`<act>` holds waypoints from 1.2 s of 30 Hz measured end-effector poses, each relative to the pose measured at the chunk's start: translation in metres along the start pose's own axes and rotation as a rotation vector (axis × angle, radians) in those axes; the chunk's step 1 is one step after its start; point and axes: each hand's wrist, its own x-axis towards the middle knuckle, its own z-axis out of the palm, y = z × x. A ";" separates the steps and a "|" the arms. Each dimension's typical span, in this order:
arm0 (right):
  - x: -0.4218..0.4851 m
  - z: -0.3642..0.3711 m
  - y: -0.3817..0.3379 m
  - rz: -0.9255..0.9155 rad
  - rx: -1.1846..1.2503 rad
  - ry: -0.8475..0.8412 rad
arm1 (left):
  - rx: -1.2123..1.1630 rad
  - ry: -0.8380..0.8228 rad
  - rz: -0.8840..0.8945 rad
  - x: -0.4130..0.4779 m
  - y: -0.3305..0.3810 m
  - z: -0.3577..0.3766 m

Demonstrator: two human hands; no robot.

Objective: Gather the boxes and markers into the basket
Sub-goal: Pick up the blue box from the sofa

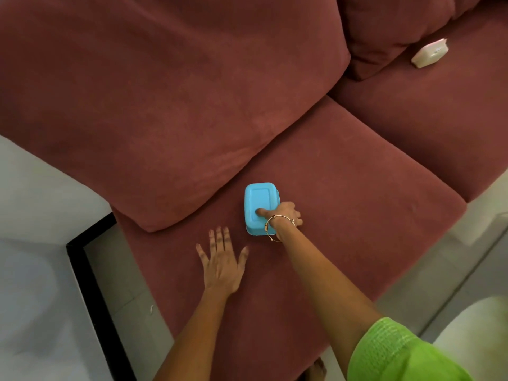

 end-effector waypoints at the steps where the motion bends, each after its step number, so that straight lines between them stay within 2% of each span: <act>1: 0.002 0.001 -0.001 0.009 -0.025 0.010 | -0.006 0.005 -0.002 0.000 -0.001 0.000; 8: 0.013 0.008 -0.005 0.065 0.008 -0.009 | -0.041 -0.006 -0.025 -0.003 -0.007 -0.003; 16: 0.013 0.019 -0.004 -0.001 -0.072 -0.068 | -0.036 0.009 -0.027 0.000 -0.020 -0.007; 19: 0.004 0.020 -0.005 -0.067 -0.002 -0.049 | -0.016 0.029 -0.016 -0.003 -0.023 -0.011; 22: -0.015 0.012 0.009 -0.157 0.185 -0.043 | 0.016 0.038 0.031 -0.009 -0.017 -0.019; 25: -0.033 -0.016 0.037 -0.214 0.316 0.008 | 0.063 0.035 0.140 -0.019 0.002 -0.032; 30: -0.056 -0.118 0.110 -0.306 0.450 0.263 | 0.154 0.032 0.444 -0.043 0.081 -0.051; 33: -0.063 -0.194 0.174 -0.254 0.570 0.441 | 0.195 0.012 0.633 -0.067 0.152 -0.046; 36: -0.075 -0.275 0.264 -0.109 0.652 0.624 | 0.217 -0.026 0.827 -0.109 0.241 -0.020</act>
